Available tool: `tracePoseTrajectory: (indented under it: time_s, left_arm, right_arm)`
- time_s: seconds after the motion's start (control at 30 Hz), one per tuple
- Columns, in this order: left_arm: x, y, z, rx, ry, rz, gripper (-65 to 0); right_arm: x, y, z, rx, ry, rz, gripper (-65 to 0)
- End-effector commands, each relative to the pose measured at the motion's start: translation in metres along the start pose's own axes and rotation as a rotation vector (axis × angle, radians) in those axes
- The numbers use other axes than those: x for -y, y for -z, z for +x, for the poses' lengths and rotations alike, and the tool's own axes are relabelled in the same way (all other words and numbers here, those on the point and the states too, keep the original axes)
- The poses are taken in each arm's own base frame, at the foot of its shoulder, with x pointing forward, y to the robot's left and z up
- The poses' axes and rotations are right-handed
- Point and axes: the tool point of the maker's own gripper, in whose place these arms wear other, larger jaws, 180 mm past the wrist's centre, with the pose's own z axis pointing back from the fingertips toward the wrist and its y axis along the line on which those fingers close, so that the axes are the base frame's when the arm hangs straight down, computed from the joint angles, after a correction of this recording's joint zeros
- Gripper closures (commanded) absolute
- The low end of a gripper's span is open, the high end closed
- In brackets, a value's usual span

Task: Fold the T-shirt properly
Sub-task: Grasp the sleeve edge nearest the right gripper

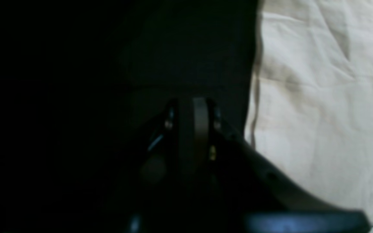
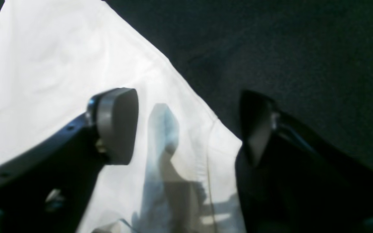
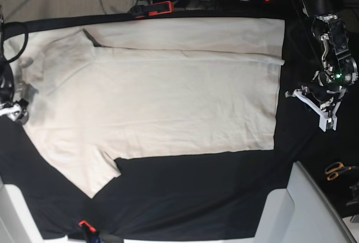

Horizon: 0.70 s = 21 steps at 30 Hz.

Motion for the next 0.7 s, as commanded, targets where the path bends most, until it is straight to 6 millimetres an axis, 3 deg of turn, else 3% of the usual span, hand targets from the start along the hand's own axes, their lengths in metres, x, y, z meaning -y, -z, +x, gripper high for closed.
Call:
tracePoseTrajectory:
  time_s: [0.0,0.23,0.33,0.4,0.67]
  left_arm:
    - [-0.008,-0.004,0.016,0.046,0.010,0.015,-7.9]
    - [-0.002,-0.002,0.013,0.040,0.004,0.008,-7.9]
    - [-0.001,-0.002,0.007,0.029,0.004,0.006,-7.9]
    - [0.002,-0.002,0.005,0.027,0.000,0.000,-7.9]
    - [0.008,0.000,0.002,0.022,-0.008,-0.010,-7.9]
  right_arm:
    - [0.001,0.000,0.014,0.014,-0.015,0.003,-34.7]
    - [0.001,0.001,0.005,-0.040,-0.111,-0.003,-11.9]
    - [-0.003,0.002,0.010,-0.028,-0.118,0.006,-1.1]
    - [-0.008,0.002,0.016,-0.011,-0.133,0.022,-0.3]
    - [-0.016,-0.005,0.007,-0.039,-0.205,0.063,-0.2]
